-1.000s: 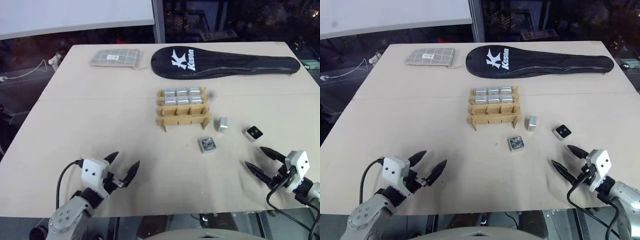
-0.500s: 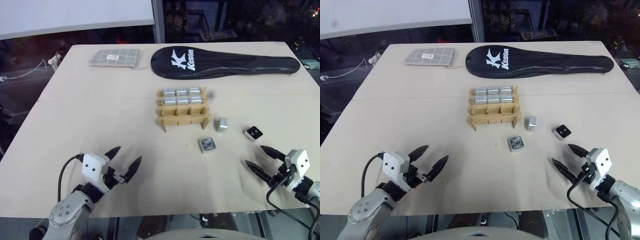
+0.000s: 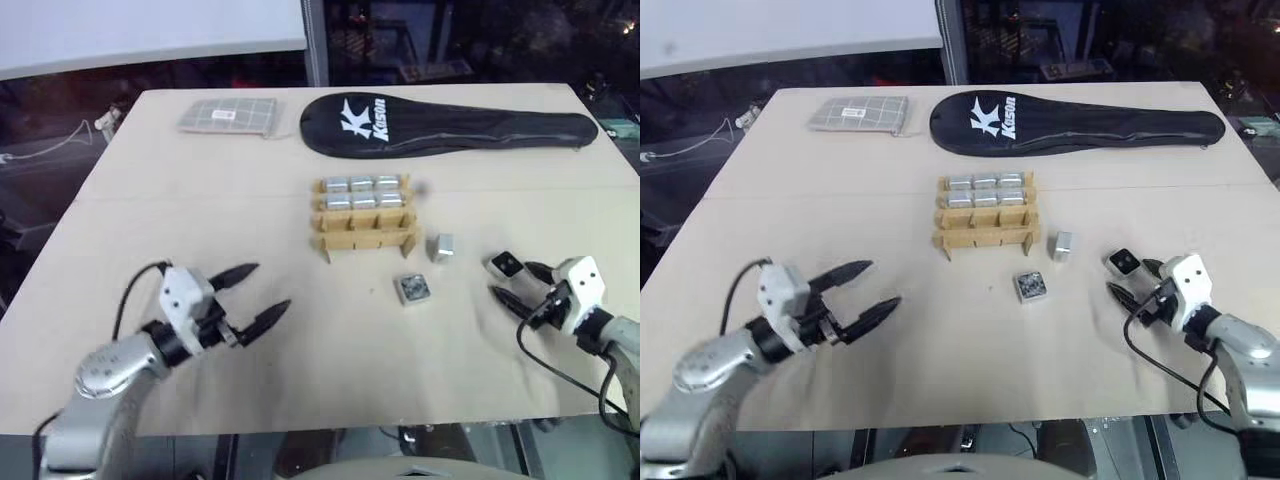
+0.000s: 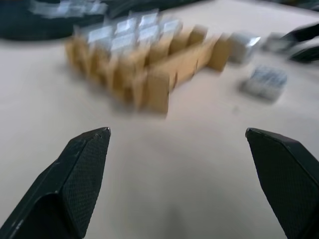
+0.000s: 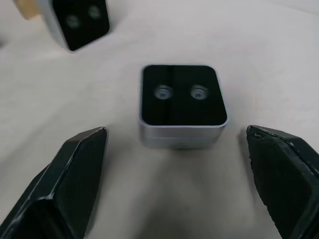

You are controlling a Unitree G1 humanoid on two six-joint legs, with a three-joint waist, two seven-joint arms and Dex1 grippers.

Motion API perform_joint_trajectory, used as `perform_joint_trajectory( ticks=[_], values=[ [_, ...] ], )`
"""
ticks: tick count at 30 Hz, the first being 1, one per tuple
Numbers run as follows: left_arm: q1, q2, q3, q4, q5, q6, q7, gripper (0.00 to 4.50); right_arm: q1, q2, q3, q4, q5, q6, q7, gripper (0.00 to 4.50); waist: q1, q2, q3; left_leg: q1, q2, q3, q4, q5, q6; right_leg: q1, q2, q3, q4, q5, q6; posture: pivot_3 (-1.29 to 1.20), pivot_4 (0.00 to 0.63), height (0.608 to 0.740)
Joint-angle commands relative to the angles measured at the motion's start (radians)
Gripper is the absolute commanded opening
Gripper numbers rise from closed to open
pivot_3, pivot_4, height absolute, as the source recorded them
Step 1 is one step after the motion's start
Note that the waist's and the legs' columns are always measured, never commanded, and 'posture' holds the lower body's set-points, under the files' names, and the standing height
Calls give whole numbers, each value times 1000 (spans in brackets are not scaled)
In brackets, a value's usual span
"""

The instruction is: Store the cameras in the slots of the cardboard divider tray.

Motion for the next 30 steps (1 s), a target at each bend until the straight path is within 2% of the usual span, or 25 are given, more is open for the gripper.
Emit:
perform_joint_trajectory(
  ticks=[1,5,10,20,21,23,25,26,30],
  values=[
    [-15,66,48,7,-88,-3,-150,4500,-42,-4,-5,29,-3,12,0,4441,-3,0,0,0,0,1,0,0,0,0,1,1,0,0,0,0,150,740],
    [-38,111,67,27,-124,-22,-264,4500,-65,-1,11,48,-10,5,15,4441,-1,0,0,0,1,2,0,0,0,0,1,1,-1,0,0,0,150,740],
    [-38,165,66,53,-98,-64,-394,4500,-61,7,10,39,18,20,39,4441,-1,0,0,0,1,1,0,0,0,0,2,1,-1,0,-1,0,150,740],
    [-99,174,38,134,-53,-105,-460,4500,-63,26,7,32,31,10,53,4441,-3,0,0,0,2,1,0,0,0,0,4,2,-1,1,-1,0,150,740],
    [-104,172,36,138,-52,-106,-460,4500,-63,27,6,33,29,7,52,3909,-3,0,0,0,3,1,0,0,0,0,4,2,-1,1,-1,0,150,740],
    [-108,170,33,143,-50,-109,-461,4500,-61,28,3,32,26,6,48,3144,-2,0,0,0,3,2,0,0,0,-1,4,2,-1,1,-1,0,150,740],
    [-114,168,36,145,-67,-92,-457,4500,-61,26,0,37,13,-1,35,2117,-1,0,0,0,3,2,0,0,0,-1,4,2,-1,1,-1,0,150,740],
    [-116,168,37,146,-76,-83,-456,4500,-61,24,0,42,5,-9,33,1861,-1,0,0,0,3,2,0,0,0,-1,4,2,-1,1,-1,0,150,740],
    [-126,171,34,141,-87,-57,-445,4500,-75,14,5,35,-48,-108,24,1869,-1,0,0,0,3,2,0,0,0,-1,4,2,-1,1,-1,0,150,740]
  ],
)
